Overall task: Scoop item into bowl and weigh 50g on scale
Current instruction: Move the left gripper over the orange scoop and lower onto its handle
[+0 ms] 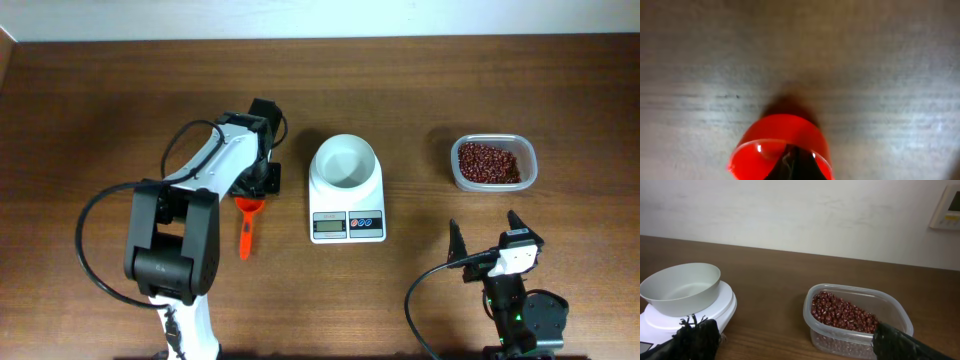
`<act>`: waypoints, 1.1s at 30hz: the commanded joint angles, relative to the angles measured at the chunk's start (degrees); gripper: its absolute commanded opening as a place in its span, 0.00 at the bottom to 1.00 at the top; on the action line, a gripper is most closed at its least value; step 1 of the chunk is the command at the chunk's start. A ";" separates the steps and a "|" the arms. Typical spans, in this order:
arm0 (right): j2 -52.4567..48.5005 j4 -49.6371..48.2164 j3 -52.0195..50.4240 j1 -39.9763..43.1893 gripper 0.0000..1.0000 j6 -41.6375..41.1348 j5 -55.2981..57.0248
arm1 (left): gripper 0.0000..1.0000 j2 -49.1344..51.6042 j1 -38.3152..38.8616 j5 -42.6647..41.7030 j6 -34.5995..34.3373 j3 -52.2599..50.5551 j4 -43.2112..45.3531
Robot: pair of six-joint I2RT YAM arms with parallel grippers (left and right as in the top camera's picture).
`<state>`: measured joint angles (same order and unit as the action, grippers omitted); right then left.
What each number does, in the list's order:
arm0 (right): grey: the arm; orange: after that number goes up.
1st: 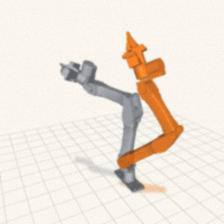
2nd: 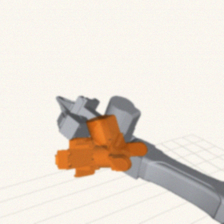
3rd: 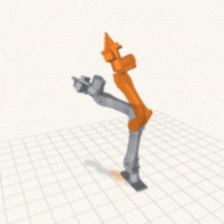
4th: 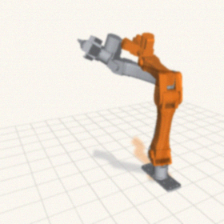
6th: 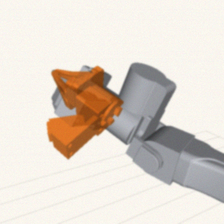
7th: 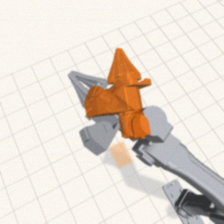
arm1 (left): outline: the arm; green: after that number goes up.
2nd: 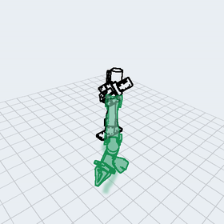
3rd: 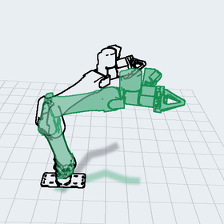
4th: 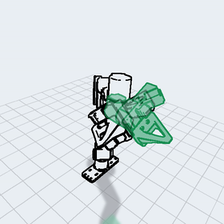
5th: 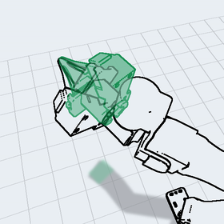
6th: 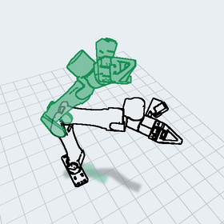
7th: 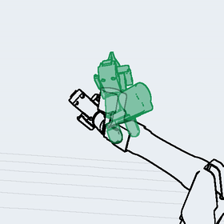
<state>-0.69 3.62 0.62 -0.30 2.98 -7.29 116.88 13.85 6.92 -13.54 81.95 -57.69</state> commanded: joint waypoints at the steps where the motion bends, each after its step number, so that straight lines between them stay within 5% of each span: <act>1: 0.50 0.31 -0.31 0.37 0.99 -0.26 0.48 | 0.00 0.37 0.24 1.97 -1.46 0.63 1.86; 10: 0.50 0.31 -0.31 0.37 0.99 -0.26 0.48 | 0.00 -0.46 0.24 1.92 -1.40 9.16 -2.12; 16: 0.50 0.31 -0.31 0.37 0.99 -0.26 0.46 | 0.00 -0.57 0.24 1.29 0.11 19.80 -21.59; 18: 0.50 0.31 -0.31 0.37 0.99 -0.26 0.46 | 0.11 -0.63 0.24 -1.62 0.13 20.15 -26.56; 19: 0.50 0.31 -0.31 0.37 0.99 -0.26 0.46 | 0.28 -0.63 0.24 -2.49 0.13 19.74 -28.39; 20: 0.50 0.31 -0.31 0.37 0.99 -0.26 0.46 | 0.56 -0.63 0.26 -2.64 0.13 18.88 -29.79; 23: 0.50 0.31 -0.31 0.37 0.99 -0.26 0.46 | 0.78 -0.63 0.24 -2.62 0.13 14.49 -29.51; 28: 0.50 0.31 -0.31 0.37 0.99 -0.26 0.48 | 0.86 -0.63 0.24 -2.64 0.11 5.79 -23.30; 33: 0.50 0.31 -0.31 0.37 0.99 -0.26 0.46 | 0.77 -1.73 0.24 -2.43 0.33 1.90 -17.86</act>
<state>-0.69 3.60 0.62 -0.30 2.98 -7.29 116.81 13.85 4.69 -13.13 84.93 -77.03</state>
